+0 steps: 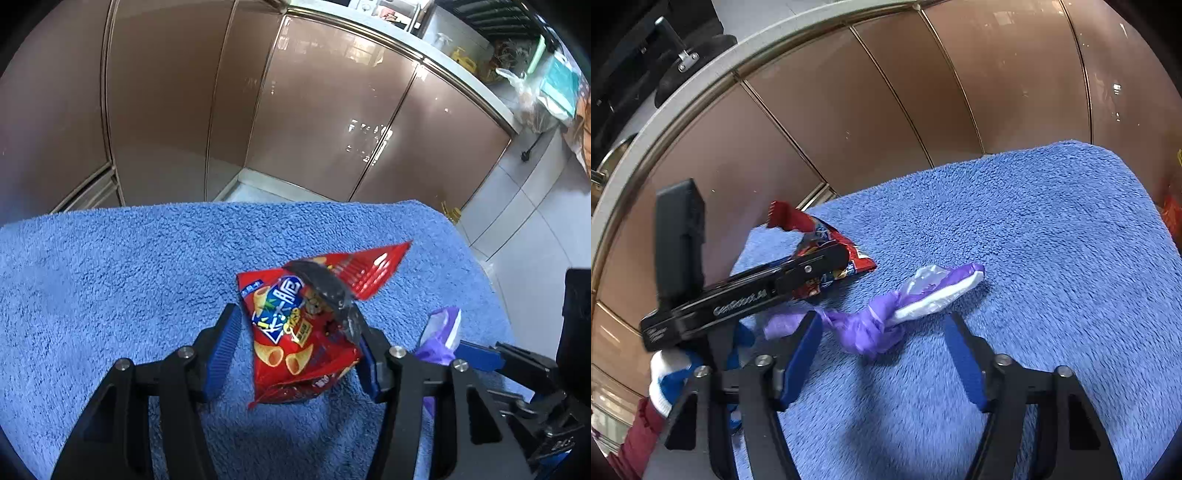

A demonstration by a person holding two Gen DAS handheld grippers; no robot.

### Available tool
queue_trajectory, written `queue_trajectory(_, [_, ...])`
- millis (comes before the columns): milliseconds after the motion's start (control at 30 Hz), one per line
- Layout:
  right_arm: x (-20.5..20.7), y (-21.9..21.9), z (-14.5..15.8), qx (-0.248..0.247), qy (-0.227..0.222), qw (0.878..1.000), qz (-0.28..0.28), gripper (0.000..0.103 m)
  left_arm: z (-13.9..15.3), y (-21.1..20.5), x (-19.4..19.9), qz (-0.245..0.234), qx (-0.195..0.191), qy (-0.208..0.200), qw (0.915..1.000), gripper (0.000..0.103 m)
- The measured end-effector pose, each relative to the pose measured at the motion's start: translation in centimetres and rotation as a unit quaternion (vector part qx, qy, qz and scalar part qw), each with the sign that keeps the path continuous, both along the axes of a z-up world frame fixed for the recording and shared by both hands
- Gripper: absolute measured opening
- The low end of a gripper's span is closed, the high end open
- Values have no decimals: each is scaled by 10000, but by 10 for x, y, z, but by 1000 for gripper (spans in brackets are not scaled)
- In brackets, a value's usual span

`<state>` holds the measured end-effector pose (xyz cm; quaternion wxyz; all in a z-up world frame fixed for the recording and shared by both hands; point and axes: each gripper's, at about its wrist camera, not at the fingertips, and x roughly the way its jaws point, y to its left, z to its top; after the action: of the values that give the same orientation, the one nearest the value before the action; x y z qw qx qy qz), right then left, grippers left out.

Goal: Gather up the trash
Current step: 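Grasp the red chip bag with the left tool while the right tool grasps the purple-and-white wrapper, then lift the chip bag and wrapper and carry them toward the black-lined bin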

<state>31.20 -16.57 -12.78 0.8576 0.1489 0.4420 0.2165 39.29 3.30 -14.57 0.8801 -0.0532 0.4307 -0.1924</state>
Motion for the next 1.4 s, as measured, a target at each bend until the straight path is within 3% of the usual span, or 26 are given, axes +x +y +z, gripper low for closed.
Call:
queue_trajectory(100, [3, 4, -5, -28, -32, 10000, 12, 51, -2, -1, -1, -69, -97, -23, 9999, 39])
queue_trajectory(233, [8, 3, -7, 73, -41, 10000, 18, 39, -5, 4, 0, -68, -302, -7, 9995, 35])
queue_trajectory(367, [14, 4, -11, 139, -17, 9999, 43, 34, -6, 8, -3, -74, -372, -30, 9993, 33])
queue_trajectory(567, [13, 3, -11, 233, -51, 9997, 67, 32, -6, 6, -6, -82, -364, -51, 9993, 22])
queue_trajectory(867, [-21, -14, 7, 376, -289, 9988, 123, 32, 11, -5, -28, -132, -126, -243, 9995, 15])
queue_trajectory(1100, [-69, -41, 33, 401, -471, 9981, -58, 32, 46, -11, -82, -187, 193, -571, 9980, 14])
queue_trajectory(1400, [-140, -55, 79, 410, -774, 9961, -120, 32, 100, -30, -187, -113, 643, -1156, 9911, 14])
